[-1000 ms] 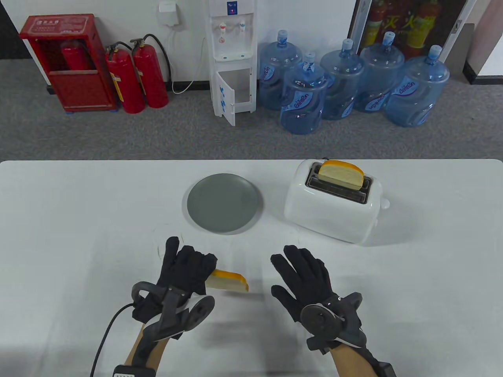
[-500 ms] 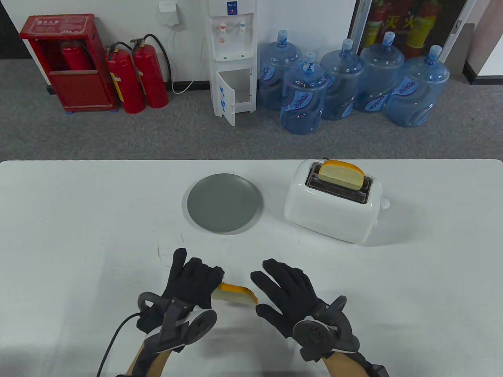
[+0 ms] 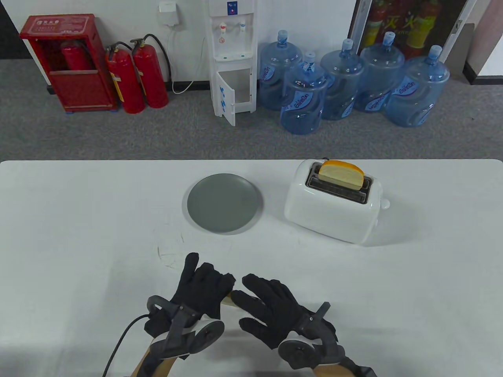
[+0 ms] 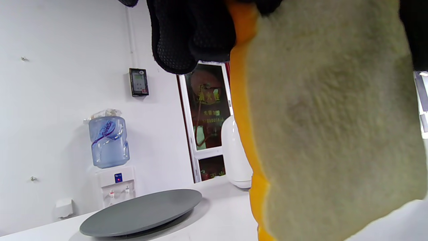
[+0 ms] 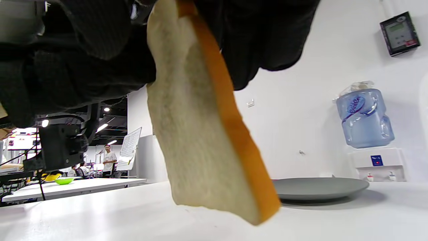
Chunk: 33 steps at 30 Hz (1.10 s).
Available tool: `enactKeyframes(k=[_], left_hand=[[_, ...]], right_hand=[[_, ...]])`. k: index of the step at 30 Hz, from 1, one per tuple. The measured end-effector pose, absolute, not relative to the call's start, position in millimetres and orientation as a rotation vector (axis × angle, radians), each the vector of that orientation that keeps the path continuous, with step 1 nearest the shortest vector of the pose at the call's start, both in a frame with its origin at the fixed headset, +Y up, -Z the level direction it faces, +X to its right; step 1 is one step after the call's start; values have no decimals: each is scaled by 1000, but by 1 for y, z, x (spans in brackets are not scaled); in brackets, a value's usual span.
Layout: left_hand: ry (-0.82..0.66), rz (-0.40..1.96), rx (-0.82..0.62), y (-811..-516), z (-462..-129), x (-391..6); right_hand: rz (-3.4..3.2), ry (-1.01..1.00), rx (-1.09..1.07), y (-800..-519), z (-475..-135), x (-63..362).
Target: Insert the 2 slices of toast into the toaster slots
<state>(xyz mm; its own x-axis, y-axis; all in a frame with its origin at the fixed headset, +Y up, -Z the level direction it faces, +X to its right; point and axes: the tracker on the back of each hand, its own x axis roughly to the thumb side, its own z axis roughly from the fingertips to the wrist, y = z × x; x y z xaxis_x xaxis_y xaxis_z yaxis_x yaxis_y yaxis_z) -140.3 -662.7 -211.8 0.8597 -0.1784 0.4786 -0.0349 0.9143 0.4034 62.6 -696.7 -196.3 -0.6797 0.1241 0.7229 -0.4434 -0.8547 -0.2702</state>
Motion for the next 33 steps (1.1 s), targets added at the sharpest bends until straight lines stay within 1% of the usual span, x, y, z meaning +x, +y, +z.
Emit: enactKeyframes(k=[8,22,33], left_hand=[[-551,-52,402,-662,-210,-139],[-574,-42,383,-660,-208,-136],[-594,-37,326,-666,-210,-133]], right_hand=[[2527,-648,1061,-695,-194,62],[2493,-786,1060,-692,-190,62],[2499,-777,1048,-691,-191,62]])
